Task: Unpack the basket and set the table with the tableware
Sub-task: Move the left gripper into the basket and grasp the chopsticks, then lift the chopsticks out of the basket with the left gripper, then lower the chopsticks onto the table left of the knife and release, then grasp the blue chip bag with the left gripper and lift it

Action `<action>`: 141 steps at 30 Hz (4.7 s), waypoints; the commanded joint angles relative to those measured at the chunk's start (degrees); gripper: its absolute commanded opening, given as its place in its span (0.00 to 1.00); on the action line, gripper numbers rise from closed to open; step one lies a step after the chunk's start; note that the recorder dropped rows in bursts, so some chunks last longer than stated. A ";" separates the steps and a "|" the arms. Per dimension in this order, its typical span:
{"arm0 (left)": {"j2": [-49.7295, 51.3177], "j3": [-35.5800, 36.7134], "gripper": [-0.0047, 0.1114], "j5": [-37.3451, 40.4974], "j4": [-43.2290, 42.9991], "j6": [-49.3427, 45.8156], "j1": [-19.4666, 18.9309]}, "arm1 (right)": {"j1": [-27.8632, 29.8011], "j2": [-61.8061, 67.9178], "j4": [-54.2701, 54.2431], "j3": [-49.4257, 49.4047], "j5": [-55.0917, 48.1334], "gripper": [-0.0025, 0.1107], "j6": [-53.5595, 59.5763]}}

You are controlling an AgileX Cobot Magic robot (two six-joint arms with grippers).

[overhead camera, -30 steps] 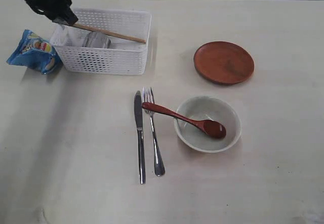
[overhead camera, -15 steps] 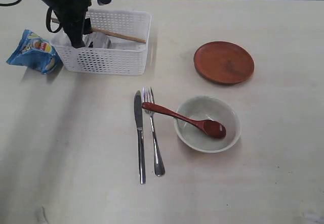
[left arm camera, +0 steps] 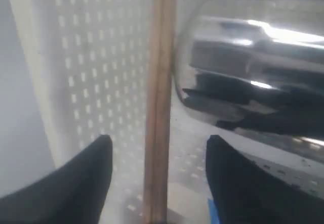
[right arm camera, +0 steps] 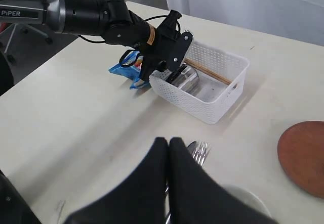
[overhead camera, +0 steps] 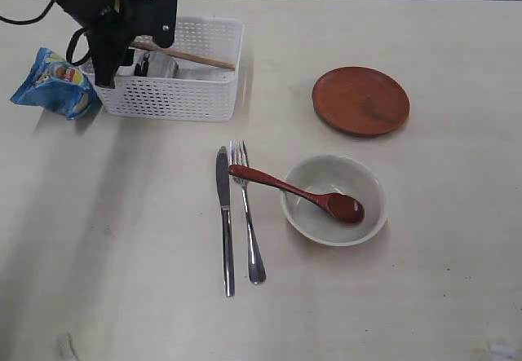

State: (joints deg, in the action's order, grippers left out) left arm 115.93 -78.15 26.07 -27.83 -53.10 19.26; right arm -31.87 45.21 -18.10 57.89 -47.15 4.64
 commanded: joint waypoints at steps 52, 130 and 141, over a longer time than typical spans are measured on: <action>-37.49 24.26 0.04 25.29 44.28 15.69 3.92 | 0.24 -0.49 2.15 -0.07 -11.87 0.03 -1.66; -11.81 20.73 0.05 -6.21 61.44 30.29 -23.19 | 0.24 -0.49 1.77 -0.07 -16.79 0.03 -2.04; -30.27 20.73 0.04 3.40 59.56 30.32 -23.19 | 0.24 -0.49 -1.26 -0.07 -16.94 0.20 1.40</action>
State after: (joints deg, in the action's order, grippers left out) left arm 89.53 -57.38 26.60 32.20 -22.71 -3.81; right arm -31.87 45.21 -17.26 57.89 -63.58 4.28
